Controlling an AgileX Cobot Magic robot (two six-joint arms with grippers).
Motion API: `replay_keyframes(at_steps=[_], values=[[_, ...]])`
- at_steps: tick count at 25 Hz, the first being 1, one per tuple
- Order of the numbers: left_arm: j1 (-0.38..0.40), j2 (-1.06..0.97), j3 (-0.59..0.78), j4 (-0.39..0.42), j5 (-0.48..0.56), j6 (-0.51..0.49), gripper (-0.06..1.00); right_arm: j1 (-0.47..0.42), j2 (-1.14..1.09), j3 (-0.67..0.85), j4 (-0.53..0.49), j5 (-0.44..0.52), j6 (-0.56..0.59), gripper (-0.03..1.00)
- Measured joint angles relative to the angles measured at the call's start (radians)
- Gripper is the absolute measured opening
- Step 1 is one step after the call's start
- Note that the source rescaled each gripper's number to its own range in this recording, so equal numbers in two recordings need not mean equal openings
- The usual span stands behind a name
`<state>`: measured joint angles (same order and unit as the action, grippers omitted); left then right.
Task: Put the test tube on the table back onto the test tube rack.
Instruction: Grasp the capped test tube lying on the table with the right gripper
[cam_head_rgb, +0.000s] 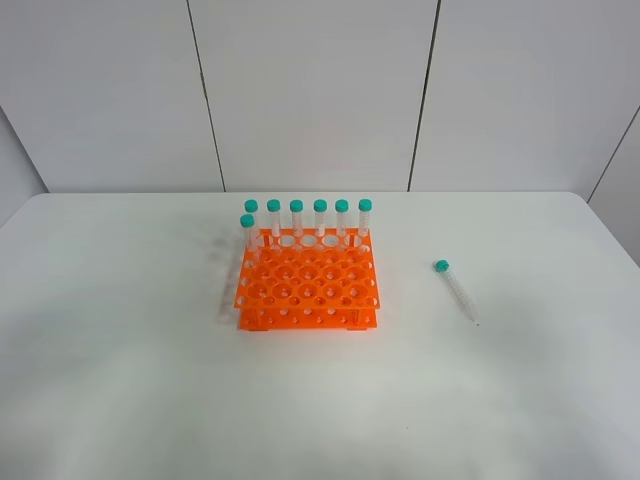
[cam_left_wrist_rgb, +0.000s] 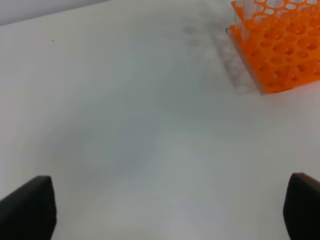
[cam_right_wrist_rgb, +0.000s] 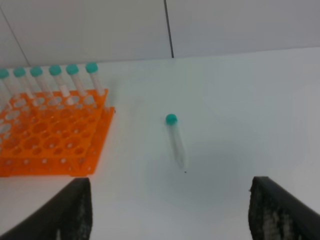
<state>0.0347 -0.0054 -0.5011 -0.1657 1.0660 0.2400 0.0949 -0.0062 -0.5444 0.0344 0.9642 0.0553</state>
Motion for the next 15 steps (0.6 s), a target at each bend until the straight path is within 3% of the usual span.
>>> replay_keyframes(at_steps=[6, 15], values=[[0.0, 0.0, 0.0, 0.0, 0.0, 0.0, 1.0, 0.0, 0.137, 0.0, 0.06, -0.028, -0.073, 0.75], [0.0, 0.0, 0.0, 0.0, 0.0, 0.0, 1.0, 0.0, 0.586, -0.119, 0.152, -0.097, -0.27, 0.75]])
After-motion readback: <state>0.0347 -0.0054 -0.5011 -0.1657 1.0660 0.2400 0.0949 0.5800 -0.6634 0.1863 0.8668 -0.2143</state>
